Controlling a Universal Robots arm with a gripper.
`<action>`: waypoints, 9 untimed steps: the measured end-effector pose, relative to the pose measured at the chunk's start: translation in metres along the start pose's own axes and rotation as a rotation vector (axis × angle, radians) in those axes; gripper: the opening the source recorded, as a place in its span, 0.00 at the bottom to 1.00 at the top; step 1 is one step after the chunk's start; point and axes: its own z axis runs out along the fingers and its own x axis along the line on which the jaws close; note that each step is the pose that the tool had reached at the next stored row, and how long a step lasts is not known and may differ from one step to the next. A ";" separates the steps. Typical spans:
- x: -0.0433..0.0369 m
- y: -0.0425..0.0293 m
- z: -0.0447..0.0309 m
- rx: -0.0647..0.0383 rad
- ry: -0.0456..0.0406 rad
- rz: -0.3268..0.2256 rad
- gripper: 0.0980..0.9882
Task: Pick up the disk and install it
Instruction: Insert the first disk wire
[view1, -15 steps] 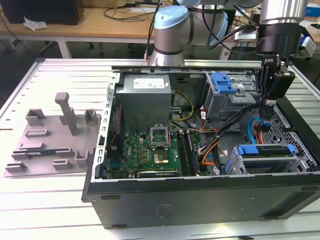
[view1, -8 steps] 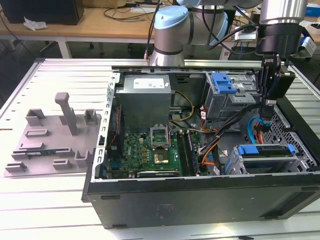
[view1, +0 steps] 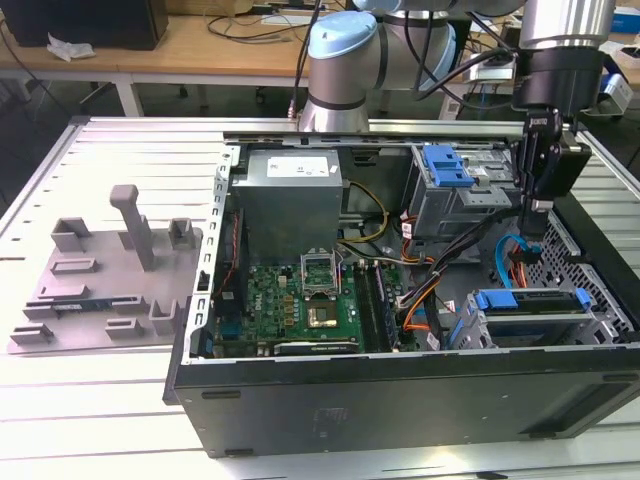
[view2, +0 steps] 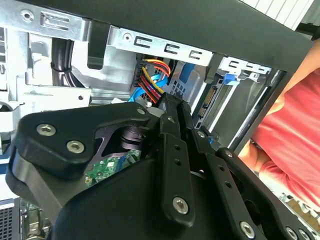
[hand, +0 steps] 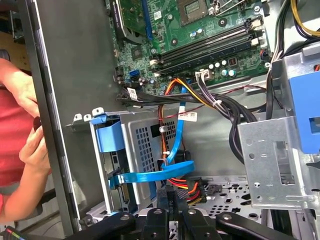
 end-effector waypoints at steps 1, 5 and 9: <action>0.0014 -0.0003 -0.0003 0.000 -0.0009 0.000 0.08; 0.0127 -0.0025 0.0002 -0.001 -0.0055 0.000 0.08; 0.0234 -0.0046 0.0023 -0.004 -0.0184 0.000 0.08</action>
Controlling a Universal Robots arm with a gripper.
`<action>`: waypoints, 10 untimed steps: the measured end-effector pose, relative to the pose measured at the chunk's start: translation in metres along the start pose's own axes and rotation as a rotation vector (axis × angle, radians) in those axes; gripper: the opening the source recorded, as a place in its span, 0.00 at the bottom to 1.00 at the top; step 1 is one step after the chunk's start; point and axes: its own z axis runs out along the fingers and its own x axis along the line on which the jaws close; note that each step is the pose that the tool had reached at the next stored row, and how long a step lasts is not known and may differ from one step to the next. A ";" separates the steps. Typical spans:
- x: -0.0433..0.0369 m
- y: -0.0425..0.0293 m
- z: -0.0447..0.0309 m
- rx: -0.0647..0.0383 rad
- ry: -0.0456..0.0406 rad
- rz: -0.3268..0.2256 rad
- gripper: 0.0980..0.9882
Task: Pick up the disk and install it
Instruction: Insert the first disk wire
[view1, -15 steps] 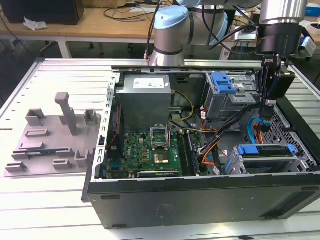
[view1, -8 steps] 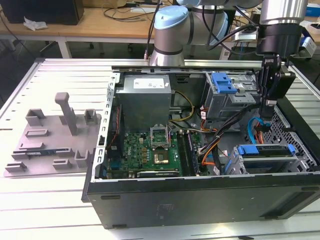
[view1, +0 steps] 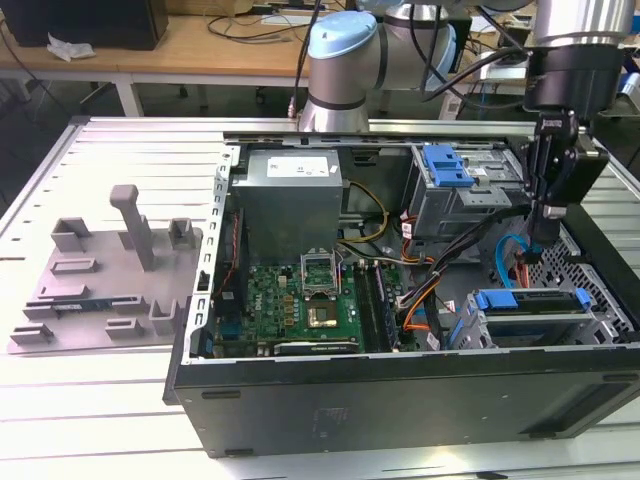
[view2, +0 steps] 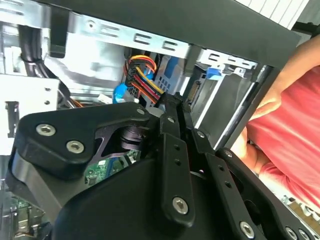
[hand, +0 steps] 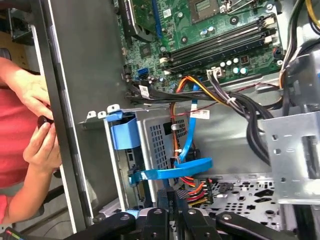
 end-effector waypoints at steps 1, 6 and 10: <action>0.0048 -0.0009 -0.0002 -0.001 -0.0045 0.000 0.08; 0.0268 -0.0051 0.0066 -0.007 -0.0346 0.000 0.08; 0.0428 -0.0070 0.0156 -0.009 -0.0432 0.000 0.08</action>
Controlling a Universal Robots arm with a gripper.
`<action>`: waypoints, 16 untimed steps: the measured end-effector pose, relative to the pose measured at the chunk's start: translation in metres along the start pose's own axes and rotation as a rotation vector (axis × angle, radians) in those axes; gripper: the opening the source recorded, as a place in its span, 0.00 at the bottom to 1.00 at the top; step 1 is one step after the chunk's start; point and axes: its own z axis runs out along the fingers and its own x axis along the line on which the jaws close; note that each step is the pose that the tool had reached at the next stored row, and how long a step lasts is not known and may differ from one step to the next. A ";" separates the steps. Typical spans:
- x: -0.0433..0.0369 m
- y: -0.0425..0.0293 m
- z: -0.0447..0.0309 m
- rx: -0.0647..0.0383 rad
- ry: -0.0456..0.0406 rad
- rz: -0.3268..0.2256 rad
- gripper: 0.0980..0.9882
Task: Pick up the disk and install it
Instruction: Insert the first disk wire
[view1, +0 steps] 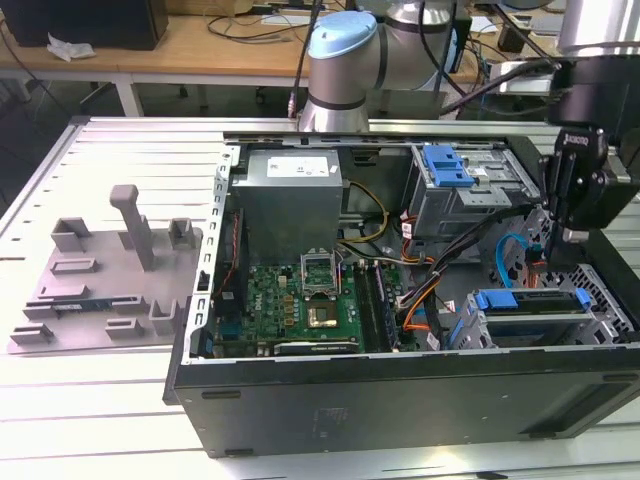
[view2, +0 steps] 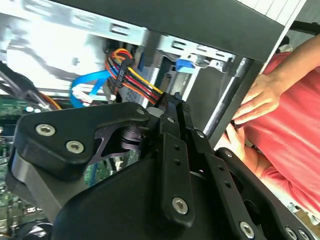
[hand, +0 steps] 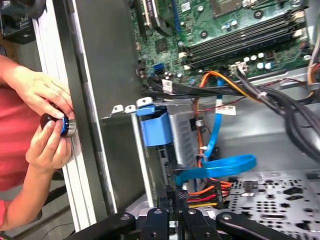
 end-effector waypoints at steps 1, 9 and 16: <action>0.0016 -0.0003 0.0006 -0.001 -0.0072 0.000 0.08; 0.0162 -0.0032 0.0061 -0.020 -0.1134 -0.002 0.08; 0.0301 -0.0059 0.0109 -0.033 -0.2024 -0.004 0.08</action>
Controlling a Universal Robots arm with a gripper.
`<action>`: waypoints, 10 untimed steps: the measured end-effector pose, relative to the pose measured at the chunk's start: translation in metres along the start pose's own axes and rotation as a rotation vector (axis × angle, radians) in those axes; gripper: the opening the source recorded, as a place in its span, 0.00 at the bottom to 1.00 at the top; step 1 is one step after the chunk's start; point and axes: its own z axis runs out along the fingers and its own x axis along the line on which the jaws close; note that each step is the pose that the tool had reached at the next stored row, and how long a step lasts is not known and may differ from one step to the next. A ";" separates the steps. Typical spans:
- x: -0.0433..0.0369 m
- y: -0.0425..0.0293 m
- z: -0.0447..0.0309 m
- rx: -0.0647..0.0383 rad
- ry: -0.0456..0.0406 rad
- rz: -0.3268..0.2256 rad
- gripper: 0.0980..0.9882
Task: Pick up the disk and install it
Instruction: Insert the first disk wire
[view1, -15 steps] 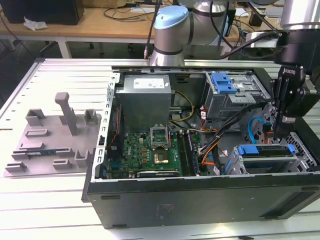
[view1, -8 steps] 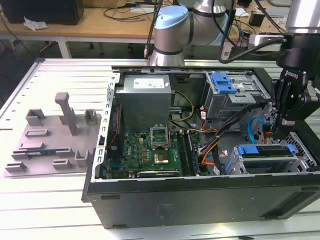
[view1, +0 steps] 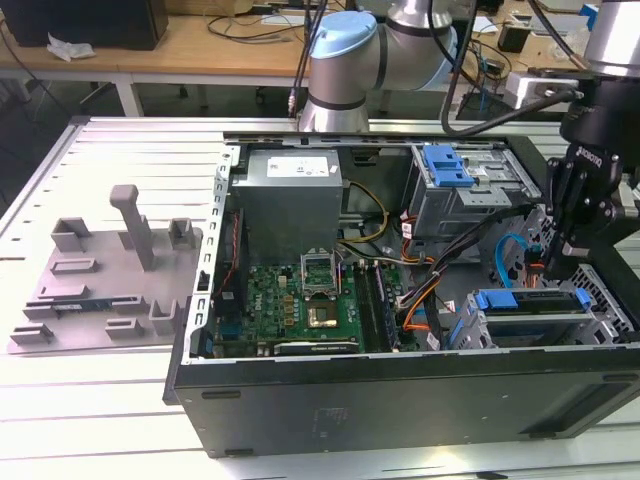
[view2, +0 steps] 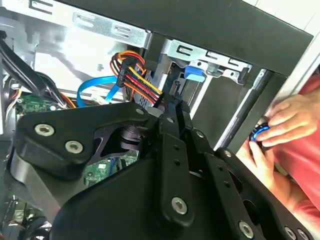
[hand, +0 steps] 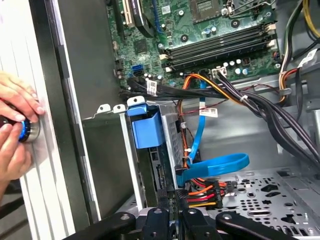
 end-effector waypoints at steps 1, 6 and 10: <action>0.0013 -0.0002 0.0000 -0.001 -0.0067 0.000 0.08; 0.0101 -0.0019 -0.0006 -0.006 -0.0528 -0.002 0.08; 0.0147 -0.0028 -0.0010 -0.009 -0.0846 -0.006 0.08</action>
